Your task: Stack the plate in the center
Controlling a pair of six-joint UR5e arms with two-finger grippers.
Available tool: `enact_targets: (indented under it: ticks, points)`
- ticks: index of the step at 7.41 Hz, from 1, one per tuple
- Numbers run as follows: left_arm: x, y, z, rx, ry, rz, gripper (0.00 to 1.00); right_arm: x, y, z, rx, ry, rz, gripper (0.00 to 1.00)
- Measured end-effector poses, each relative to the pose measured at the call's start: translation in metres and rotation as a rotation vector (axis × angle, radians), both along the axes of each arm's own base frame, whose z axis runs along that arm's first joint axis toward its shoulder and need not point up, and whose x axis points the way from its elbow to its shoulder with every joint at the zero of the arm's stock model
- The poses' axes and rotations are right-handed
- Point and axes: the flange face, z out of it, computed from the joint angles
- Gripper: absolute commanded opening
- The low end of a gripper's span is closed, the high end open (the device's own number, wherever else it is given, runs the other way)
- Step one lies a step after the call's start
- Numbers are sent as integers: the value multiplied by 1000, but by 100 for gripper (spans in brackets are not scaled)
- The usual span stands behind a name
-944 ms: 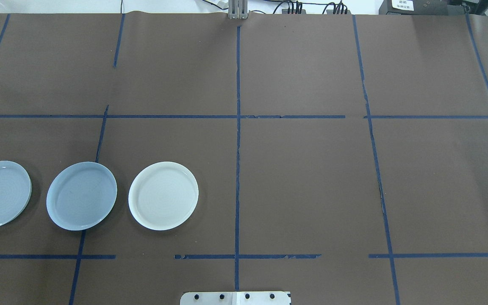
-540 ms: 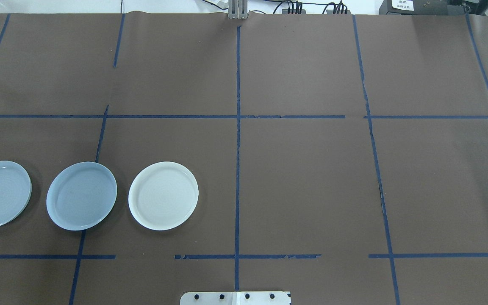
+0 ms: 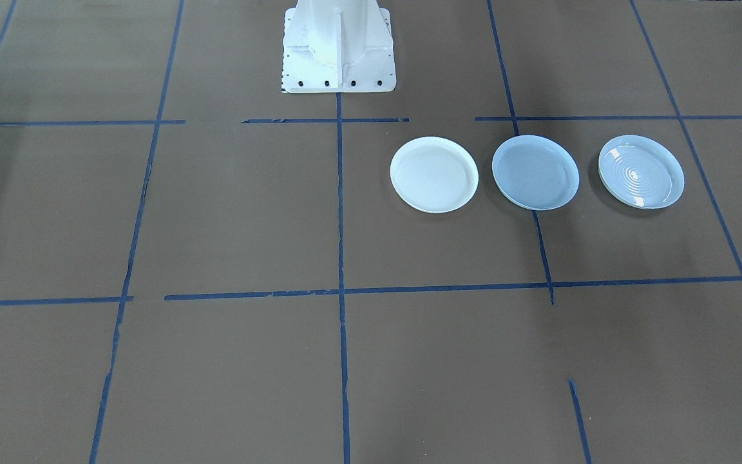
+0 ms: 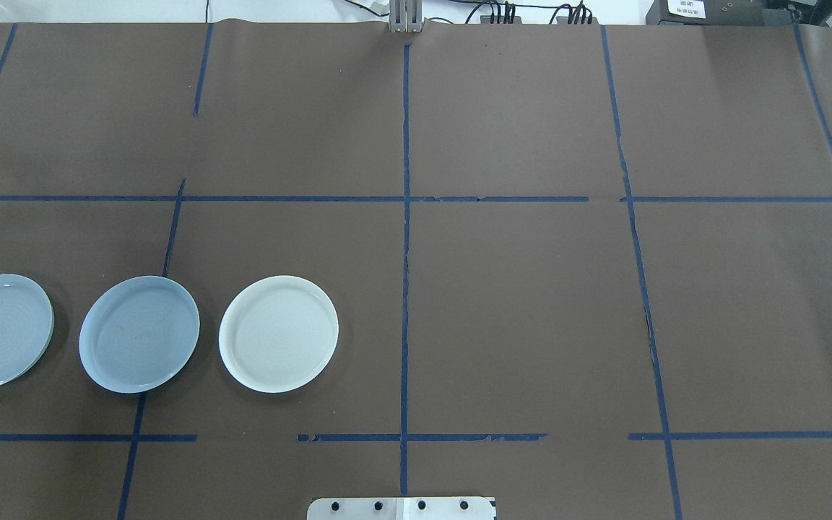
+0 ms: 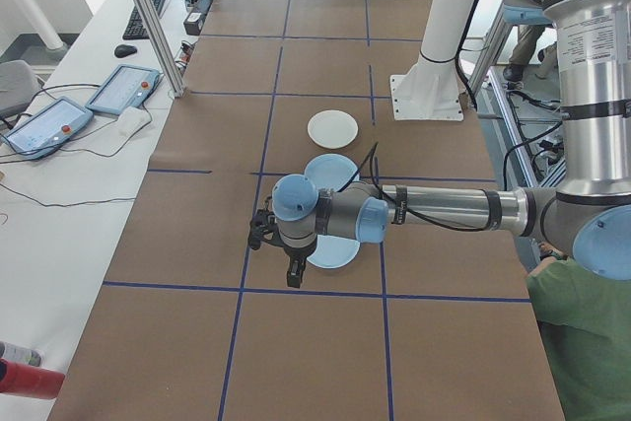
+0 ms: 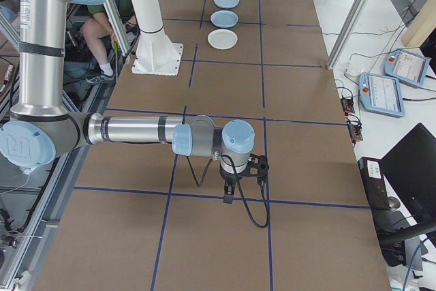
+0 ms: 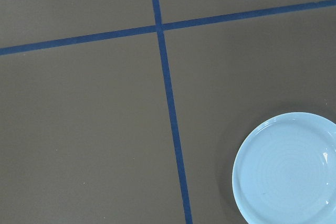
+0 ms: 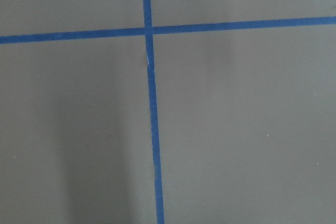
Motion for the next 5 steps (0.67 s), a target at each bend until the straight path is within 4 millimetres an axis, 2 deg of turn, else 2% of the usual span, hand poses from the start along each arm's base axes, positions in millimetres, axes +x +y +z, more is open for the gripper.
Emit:
enact_targets:
  ticks: [3, 5]
  points:
    - [64, 3, 46, 12, 39, -38, 99, 0, 0, 0, 0, 0, 1, 100]
    - [106, 15, 63, -15, 70, -44, 89, 0, 0, 0, 0, 0, 1, 100]
